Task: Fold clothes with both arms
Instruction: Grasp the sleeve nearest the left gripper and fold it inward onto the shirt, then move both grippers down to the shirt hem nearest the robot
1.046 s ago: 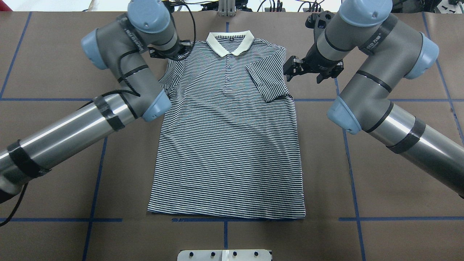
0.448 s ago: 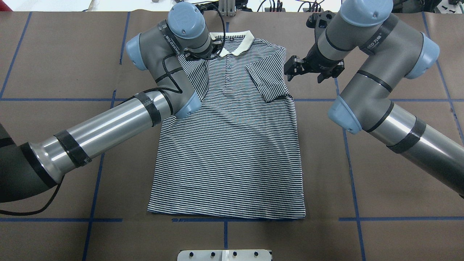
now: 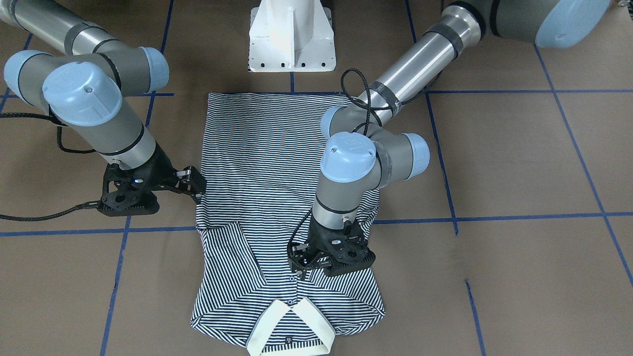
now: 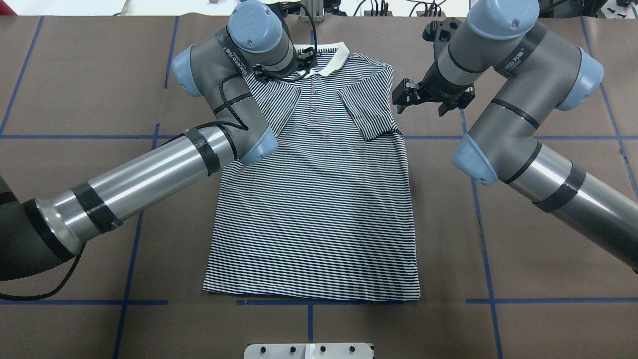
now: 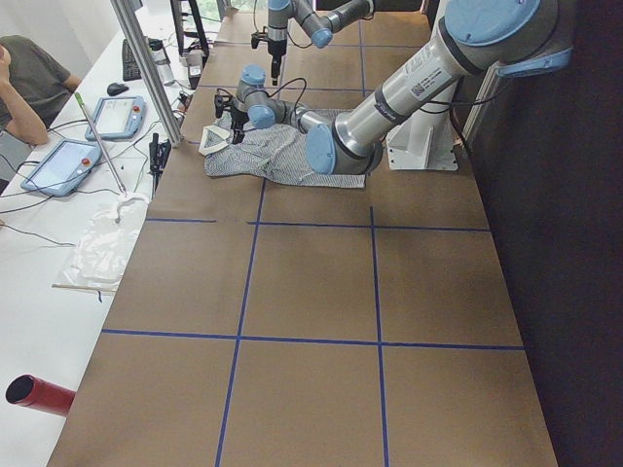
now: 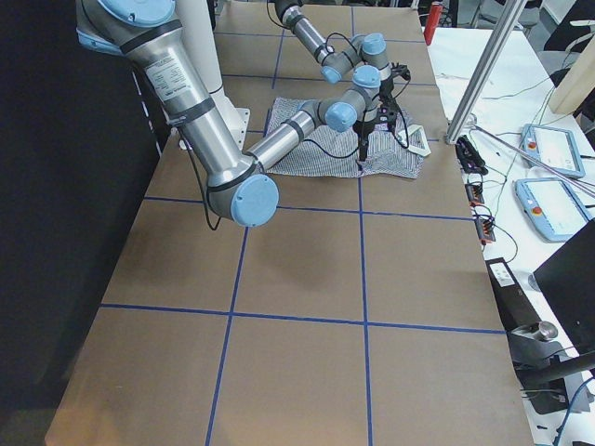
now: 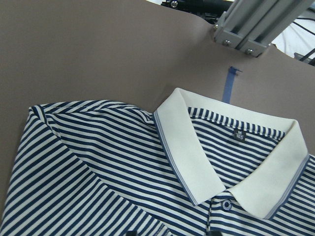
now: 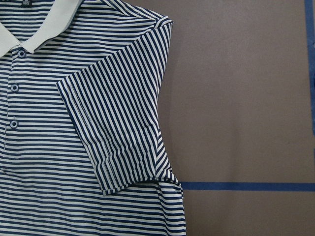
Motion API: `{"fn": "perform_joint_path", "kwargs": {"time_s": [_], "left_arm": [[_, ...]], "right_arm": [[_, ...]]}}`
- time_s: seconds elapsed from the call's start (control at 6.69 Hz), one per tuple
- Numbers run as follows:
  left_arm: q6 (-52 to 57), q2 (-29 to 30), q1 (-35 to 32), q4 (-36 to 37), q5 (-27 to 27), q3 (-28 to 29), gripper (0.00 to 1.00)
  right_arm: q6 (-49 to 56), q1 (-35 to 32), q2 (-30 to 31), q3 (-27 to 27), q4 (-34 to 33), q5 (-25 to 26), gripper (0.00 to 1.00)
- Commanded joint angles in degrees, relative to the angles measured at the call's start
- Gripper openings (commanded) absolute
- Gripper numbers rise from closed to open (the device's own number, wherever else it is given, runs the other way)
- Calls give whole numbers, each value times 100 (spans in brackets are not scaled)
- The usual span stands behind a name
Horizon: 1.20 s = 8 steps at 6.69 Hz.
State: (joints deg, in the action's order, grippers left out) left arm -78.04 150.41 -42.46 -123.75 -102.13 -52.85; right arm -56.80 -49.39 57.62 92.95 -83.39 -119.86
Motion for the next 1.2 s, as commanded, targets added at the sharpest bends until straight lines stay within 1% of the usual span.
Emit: {"fn": "perform_joint_path", "kwargs": {"time_s": [0.0,0.15,0.3,0.45,0.6,0.75,0.9,1.05], "left_arm": [[603,-1094,-8,883,-447,-1814,100],[937,-1998,-26,1096,-526,-3070,100],[1262,-2616,-52,1385,-892,-4031,100],[1387,-2988,-44,1893,-948,-4684,100],[1397,-3279,-26,2098,-905,-5248,100],[1388,-3699,-8,2109,-922,-5732,100],[1327,-3747,18,2109,-914,-5789,100],[1327,-3756,18,2109,-914,-5781,100]], "right_arm": [[-495,322,632,613,77,76,100],[-925,612,993,1219,77,321,100],[-1539,1094,1345,1695,77,732,100],[-1997,1716,1723,2091,86,1154,100],[-2611,2514,2031,2347,95,1698,100],[-3287,3262,2199,2698,95,2330,100],[-3668,3826,2244,2762,86,2728,100],[-3741,3997,2262,2781,78,3001,100]]}}
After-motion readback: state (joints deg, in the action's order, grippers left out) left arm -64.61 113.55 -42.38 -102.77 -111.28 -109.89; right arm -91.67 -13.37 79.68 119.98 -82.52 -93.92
